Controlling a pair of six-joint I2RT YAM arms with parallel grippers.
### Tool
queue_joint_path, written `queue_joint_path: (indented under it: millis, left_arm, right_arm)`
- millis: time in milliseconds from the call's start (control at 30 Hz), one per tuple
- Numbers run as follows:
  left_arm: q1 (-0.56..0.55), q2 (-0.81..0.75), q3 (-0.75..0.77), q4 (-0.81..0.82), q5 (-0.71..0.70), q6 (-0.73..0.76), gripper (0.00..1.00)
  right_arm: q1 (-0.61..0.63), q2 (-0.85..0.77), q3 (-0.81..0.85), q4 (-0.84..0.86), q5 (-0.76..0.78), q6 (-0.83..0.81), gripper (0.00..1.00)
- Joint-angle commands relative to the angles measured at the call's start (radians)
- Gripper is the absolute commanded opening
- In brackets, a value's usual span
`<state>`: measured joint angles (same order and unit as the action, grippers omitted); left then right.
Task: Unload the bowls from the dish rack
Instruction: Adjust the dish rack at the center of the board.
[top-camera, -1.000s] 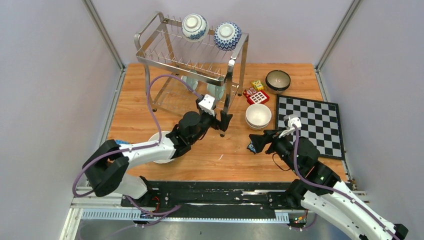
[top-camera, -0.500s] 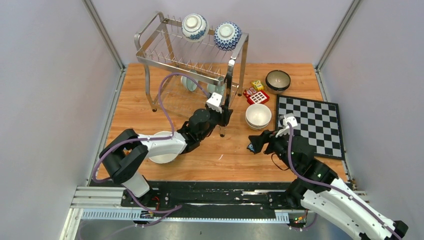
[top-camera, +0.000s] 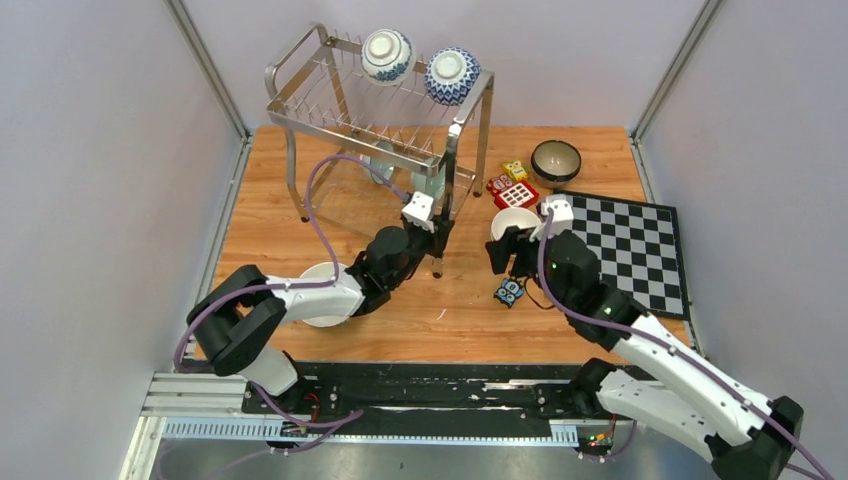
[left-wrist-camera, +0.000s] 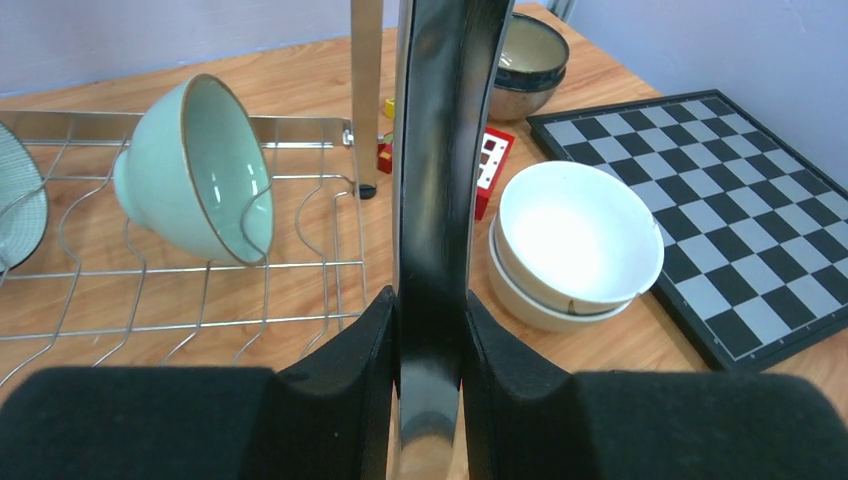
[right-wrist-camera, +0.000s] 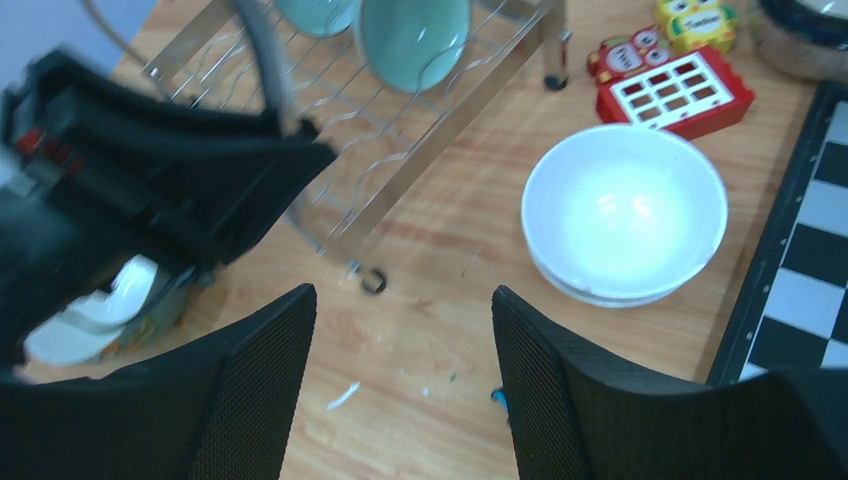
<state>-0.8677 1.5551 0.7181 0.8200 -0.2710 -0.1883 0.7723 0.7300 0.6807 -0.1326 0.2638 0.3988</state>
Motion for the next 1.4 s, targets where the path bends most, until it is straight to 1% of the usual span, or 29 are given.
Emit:
queue_joint_path:
  millis: [0,67,133,333,433,533,567,600,700,800,967,1133,1233,1333,1367]
  left_arm:
    - [-0.005,-0.099,-0.089,-0.001,-0.042,0.004,0.00]
    - [-0.005,-0.139,-0.112,-0.024,-0.029,0.008,0.00]
    - [-0.005,-0.174,-0.129,-0.056,-0.017,0.015,0.00]
    - [-0.005,-0.256,-0.177,-0.100,0.016,0.032,0.00]
    - [-0.005,-0.290,-0.202,-0.121,0.018,0.026,0.00]
    - [-0.005,-0.312,-0.218,-0.146,-0.001,0.008,0.00]
    - [-0.004,-0.316,-0.222,-0.151,-0.004,0.003,0.00]
    - [-0.004,-0.318,-0.224,-0.154,-0.005,-0.003,0.00]
    - [-0.005,-0.322,-0.224,-0.173,-0.003,-0.023,0.00]
    - [-0.005,-0.330,-0.223,-0.196,0.001,-0.044,0.00]
    - [-0.005,-0.346,-0.241,-0.213,-0.019,-0.069,0.00]
    - [-0.005,-0.361,-0.241,-0.244,-0.024,-0.077,0.00]
    - [-0.005,-0.380,-0.244,-0.285,-0.047,-0.081,0.00]
    - [-0.005,-0.405,-0.258,-0.306,-0.091,-0.080,0.00]
    - [-0.004,-0.412,-0.263,-0.306,-0.107,-0.078,0.00]
  right_arm:
    - [-0.062,0.111,0.039,0.179,0.096,-0.023,0.68]
    - [-0.091,0.172,0.035,0.317,0.119,-0.047,0.67]
    - [-0.131,0.248,0.053,0.406,0.102,-0.060,0.67]
    - [-0.233,0.499,0.143,0.621,-0.054,-0.116,0.69]
    - [-0.276,0.597,0.199,0.666,-0.120,-0.132,0.71]
    - [-0.319,0.663,0.230,0.737,-0.229,-0.116,0.72]
    - [-0.322,0.681,0.243,0.751,-0.244,-0.118,0.72]
    - [-0.324,0.702,0.260,0.756,-0.247,-0.124,0.72]
    - [-0.324,0.767,0.316,0.749,-0.319,-0.149,0.72]
    - [-0.322,0.830,0.370,0.720,-0.344,-0.169,0.70]
    - [-0.321,0.916,0.422,0.700,-0.329,-0.197,0.58]
    - [-0.322,0.970,0.473,0.693,-0.289,-0.178,0.44]
    - [-0.321,0.978,0.479,0.698,-0.282,-0.181,0.30]
    - [-0.322,0.949,0.448,0.716,-0.265,-0.172,0.12]
    - [-0.321,0.933,0.433,0.722,-0.248,-0.166,0.09]
